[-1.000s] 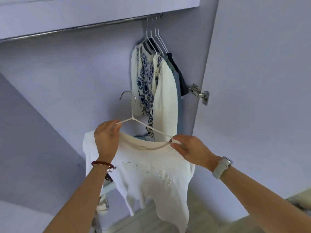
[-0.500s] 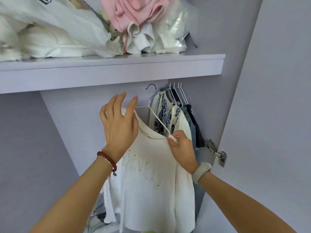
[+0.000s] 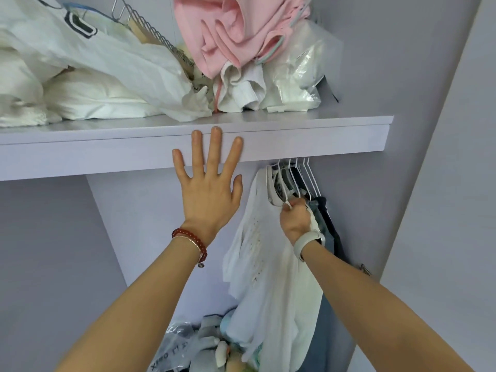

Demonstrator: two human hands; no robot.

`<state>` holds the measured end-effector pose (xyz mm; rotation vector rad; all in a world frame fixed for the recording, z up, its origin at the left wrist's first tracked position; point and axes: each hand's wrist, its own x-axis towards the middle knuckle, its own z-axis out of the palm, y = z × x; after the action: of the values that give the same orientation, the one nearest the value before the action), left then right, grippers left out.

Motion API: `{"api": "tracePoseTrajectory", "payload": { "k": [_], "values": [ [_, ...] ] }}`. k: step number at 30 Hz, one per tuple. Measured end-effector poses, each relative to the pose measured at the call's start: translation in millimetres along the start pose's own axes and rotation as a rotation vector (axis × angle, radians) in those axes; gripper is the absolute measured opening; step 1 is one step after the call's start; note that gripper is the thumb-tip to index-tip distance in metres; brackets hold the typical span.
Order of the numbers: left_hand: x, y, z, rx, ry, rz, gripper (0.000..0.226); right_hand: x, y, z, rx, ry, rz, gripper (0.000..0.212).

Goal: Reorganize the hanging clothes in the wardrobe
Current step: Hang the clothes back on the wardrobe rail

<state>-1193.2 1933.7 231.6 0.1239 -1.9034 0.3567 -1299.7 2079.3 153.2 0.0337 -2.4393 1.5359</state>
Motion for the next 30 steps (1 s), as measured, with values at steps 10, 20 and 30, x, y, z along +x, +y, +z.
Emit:
{"api": "tracePoseTrajectory", "payload": {
  "k": [10, 20, 30],
  "values": [
    [0, 3, 0, -0.028, 0.006, 0.016, 0.068, -38, 12, -29, -0.115, -0.115, -0.202, 0.038],
    [-81, 74, -51, -0.558, -0.239, -0.004, 0.058, -183, 71, -136, -0.548, 0.111, -0.401, 0.047],
    [-271, 231, -181, -1.048, -0.864, 0.454, 0.044, -432, 209, -258, -0.804, 0.158, 0.240, 0.047]
  ]
}}
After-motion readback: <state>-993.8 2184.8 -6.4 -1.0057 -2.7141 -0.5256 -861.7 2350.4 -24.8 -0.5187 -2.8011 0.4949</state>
